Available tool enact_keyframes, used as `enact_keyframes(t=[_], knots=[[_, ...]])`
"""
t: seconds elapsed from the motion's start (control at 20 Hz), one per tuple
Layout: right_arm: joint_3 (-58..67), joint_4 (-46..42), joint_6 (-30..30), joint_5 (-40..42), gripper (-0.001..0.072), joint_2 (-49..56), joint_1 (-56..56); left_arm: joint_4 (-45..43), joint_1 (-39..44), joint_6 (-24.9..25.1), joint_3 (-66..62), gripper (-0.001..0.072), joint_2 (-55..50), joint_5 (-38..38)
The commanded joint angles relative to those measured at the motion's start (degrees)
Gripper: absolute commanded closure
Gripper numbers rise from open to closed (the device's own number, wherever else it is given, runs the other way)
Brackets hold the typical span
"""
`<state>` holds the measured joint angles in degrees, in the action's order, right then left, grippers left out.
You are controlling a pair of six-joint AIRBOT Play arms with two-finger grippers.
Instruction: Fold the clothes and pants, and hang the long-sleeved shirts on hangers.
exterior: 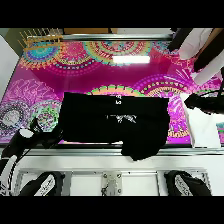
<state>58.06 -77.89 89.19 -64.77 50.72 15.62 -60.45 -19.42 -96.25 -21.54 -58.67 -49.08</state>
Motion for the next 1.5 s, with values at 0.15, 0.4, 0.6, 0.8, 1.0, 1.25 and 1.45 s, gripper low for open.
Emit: enact_keyframes(t=[0.15,0.4,0.6,0.8,1.0,1.25,1.45], knots=[[-9.75,-0.28,-0.81,-5.38,0.0179,-0.02,3.58,0.07,0.74,2.54,0.00,0.0700,-0.31,-0.76],[-28.20,5.66,-1.66,-6.97,0.0180,3.23,7.78,0.04,0.74,5.44,0.00,0.0700,-0.31,-1.92],[-35.12,12.48,-3.91,-1.81,0.0182,5.90,3.78,0.04,0.74,5.44,0.00,0.0700,-0.31,-1.73],[-35.67,13.75,-3.58,1.03,0.0183,8.07,-3.10,0.02,0.74,5.44,0.00,0.0700,-0.31,-1.64],[-35.67,15.21,-3.45,2.01,0.0273,8.83,-6.64,0.04,0.74,5.44,0.00,0.0700,-0.31,-1.25],[-35.65,14.69,-3.91,2.47,0.0645,8.66,-8.31,0.02,0.74,5.55,0.00,0.0700,-0.31,-1.22],[-32.74,9.66,-3.41,-1.22,0.0699,4.39,-8.22,-3.52,0.74,5.75,0.00,0.0701,5.95,-3.85]])
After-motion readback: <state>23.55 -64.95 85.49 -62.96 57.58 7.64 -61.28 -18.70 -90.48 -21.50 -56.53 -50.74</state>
